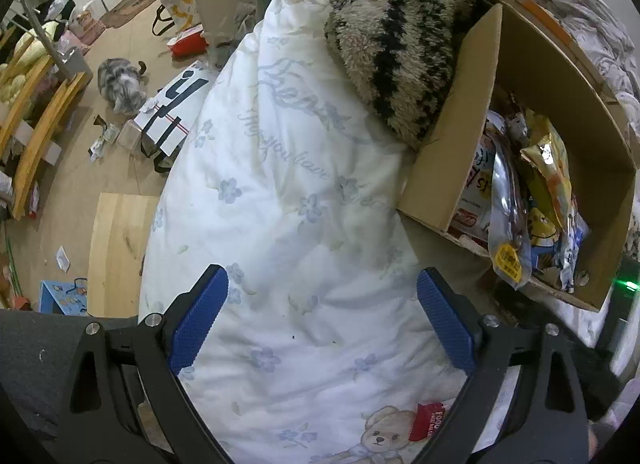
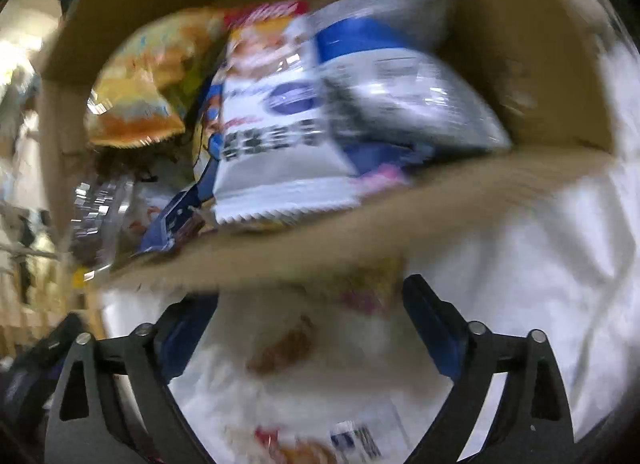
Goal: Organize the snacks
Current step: 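Grasp the red-white FOOD rice cake packet with the right tool and drop it in the box, then grasp the FOOD rice cake packet with left tool while right tool grasps cartoon packet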
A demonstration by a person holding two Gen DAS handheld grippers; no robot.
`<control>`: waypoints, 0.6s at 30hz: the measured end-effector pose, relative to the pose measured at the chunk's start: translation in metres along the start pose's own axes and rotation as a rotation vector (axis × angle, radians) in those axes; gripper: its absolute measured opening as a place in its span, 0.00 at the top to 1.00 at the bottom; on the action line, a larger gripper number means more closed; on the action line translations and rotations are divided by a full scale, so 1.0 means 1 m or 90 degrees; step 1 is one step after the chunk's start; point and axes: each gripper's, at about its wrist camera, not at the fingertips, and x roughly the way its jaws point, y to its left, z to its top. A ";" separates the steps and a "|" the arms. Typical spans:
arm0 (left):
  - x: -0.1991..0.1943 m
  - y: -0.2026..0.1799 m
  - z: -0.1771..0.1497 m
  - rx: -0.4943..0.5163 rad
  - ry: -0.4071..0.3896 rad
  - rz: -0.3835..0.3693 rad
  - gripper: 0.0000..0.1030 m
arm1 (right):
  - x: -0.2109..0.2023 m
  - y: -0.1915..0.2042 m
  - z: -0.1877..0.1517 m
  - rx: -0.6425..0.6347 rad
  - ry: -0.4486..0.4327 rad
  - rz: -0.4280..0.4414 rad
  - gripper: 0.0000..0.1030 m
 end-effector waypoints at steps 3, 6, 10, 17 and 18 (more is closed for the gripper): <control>0.000 -0.002 0.001 0.004 0.000 -0.002 0.09 | 0.021 0.016 0.006 -0.029 -0.019 -0.085 0.00; -0.001 -0.004 0.000 0.008 -0.001 -0.004 0.09 | 0.030 0.030 0.007 -0.055 -0.030 -0.148 0.00; -0.003 -0.005 0.000 0.009 0.000 -0.006 0.09 | 0.028 0.035 0.004 -0.095 -0.033 -0.174 0.20; -0.003 -0.014 -0.016 0.063 0.025 -0.005 0.09 | -0.023 0.006 0.002 -0.148 0.010 -0.105 0.38; -0.002 -0.015 -0.018 0.073 0.031 -0.004 0.09 | -0.035 0.000 0.001 -0.141 0.014 -0.088 0.38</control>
